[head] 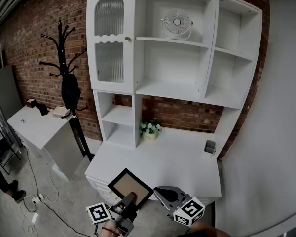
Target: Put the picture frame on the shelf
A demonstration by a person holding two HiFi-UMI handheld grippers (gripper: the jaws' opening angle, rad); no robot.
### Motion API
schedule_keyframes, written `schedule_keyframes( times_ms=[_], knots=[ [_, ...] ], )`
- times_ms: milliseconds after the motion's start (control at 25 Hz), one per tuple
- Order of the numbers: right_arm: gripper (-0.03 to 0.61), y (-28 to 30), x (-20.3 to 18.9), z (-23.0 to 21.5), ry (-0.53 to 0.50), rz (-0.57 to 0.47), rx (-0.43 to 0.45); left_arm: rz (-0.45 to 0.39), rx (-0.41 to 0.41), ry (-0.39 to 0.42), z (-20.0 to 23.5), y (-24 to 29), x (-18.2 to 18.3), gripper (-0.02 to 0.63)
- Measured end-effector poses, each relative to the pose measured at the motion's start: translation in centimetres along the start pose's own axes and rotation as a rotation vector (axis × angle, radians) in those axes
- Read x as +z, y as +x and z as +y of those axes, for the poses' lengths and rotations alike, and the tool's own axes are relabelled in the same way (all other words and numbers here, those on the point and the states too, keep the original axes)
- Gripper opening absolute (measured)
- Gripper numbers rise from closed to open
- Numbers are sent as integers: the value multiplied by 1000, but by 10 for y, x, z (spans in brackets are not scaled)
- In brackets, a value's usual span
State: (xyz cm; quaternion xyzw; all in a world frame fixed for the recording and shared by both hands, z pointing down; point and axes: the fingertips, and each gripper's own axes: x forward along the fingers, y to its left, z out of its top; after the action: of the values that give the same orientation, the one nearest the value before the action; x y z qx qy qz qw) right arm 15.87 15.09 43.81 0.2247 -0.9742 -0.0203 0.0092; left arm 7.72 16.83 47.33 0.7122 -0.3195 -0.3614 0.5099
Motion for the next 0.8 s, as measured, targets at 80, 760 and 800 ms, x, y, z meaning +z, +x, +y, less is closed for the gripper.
schedule_keyframes(
  times_ms=[80,760,800],
  knots=[
    [14,1,0,2,-24,7,14,6,4,4,0,-2,-2,18],
    [14,16,4,15,-33,-4,110,-1,-1,-1,4,-7,3,18],
    [17,18,4,17,-26,-9,117,-1,0,-3,5,-7,3,18]
  ],
)
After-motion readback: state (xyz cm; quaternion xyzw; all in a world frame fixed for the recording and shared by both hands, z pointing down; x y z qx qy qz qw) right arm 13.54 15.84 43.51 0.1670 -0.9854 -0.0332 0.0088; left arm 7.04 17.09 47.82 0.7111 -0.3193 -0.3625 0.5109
